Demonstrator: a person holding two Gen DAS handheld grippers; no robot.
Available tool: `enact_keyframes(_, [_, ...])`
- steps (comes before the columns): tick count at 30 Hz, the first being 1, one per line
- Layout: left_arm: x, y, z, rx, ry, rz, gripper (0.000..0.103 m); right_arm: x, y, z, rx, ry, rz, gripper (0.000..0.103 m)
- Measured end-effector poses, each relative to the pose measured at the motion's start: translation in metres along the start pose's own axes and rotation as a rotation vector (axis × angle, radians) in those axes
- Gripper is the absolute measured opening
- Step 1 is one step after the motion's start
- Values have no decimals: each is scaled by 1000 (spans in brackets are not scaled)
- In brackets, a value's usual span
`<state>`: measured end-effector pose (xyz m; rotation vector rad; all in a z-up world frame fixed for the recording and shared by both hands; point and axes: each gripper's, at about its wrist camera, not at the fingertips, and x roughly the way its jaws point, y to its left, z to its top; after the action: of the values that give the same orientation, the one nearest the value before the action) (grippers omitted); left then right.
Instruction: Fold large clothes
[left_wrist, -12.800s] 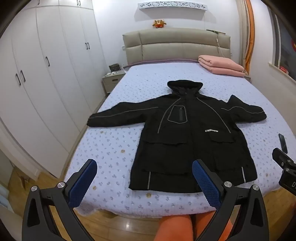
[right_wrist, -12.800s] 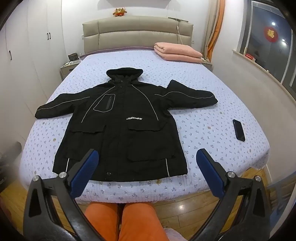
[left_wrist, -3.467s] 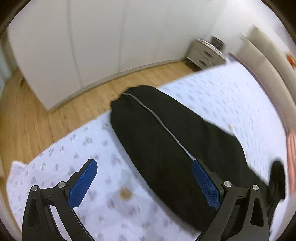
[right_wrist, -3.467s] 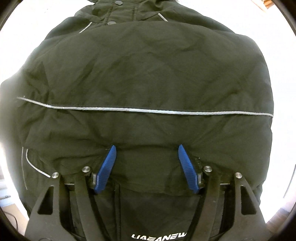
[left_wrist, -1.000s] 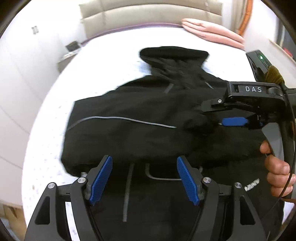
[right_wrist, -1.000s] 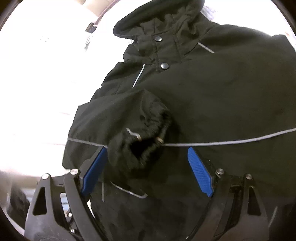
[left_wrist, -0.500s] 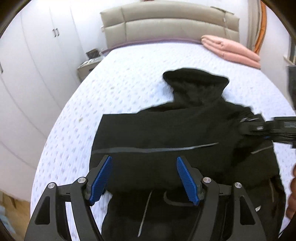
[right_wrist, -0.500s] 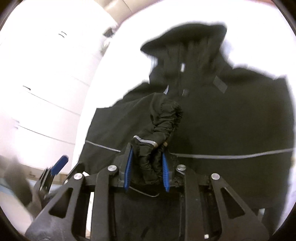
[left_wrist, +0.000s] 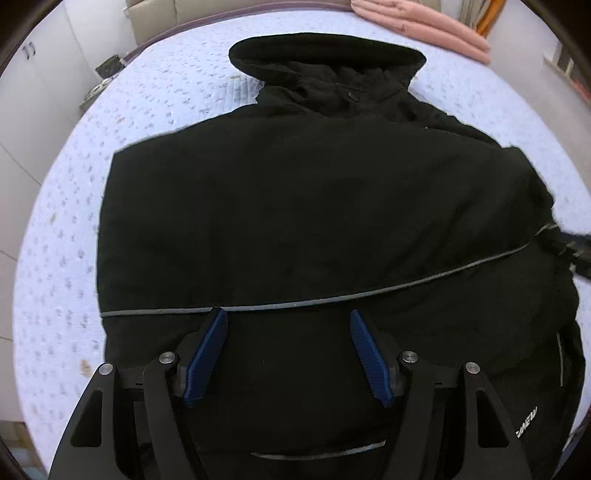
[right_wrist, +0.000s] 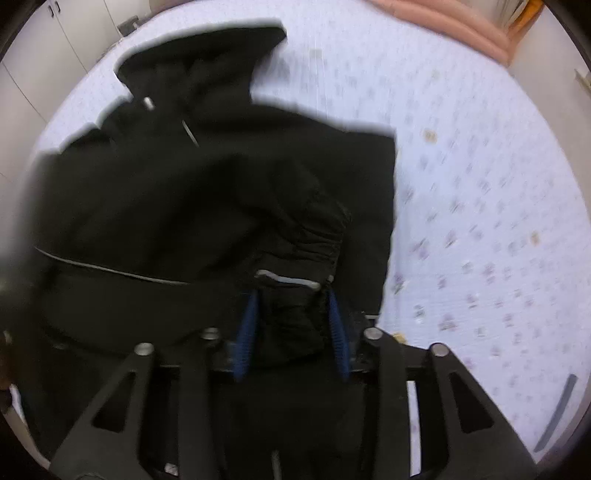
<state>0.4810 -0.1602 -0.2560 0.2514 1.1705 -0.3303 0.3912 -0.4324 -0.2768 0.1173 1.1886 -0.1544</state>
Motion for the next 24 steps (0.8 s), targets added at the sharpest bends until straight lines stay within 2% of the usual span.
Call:
enact_keyframes(3, [0, -2, 0, 27, 5, 5, 71, -1, -4, 0, 20, -11, 27, 40])
enact_keyframes(6, [-13, 7, 5, 14, 7, -22, 71, -10, -16, 1, 74, 29, 61, 44])
enact_keyframes(8, [-31, 14, 6, -2, -34, 5, 71, -23, -25, 3, 107, 43, 56, 58])
enact_keyframes(12, [-69, 47, 18, -47, -116, 34, 71, -63, -23, 9, 42, 3, 25, 58])
enact_keyframes(16, [-59, 62, 29, -77, -110, 35, 71, -79, -6, 26, 21, -37, 90, 58])
enact_keyframes(19, [-36, 60, 30, -56, -96, 75, 71, -59, 14, 37, 17, -57, 98, 58])
enact_keyframes(21, [-13, 54, 25, -37, -64, 129, 71, -25, 27, 44, 18, -3, 122, 58])
enact_keyframes(22, [-5, 56, 23, -37, -52, 129, 71, -5, 31, 43, 12, 40, 109, 58])
enact_keyframes(24, [3, 55, 19, -31, -63, 137, 75, 18, 39, 37, -27, 72, 50, 59])
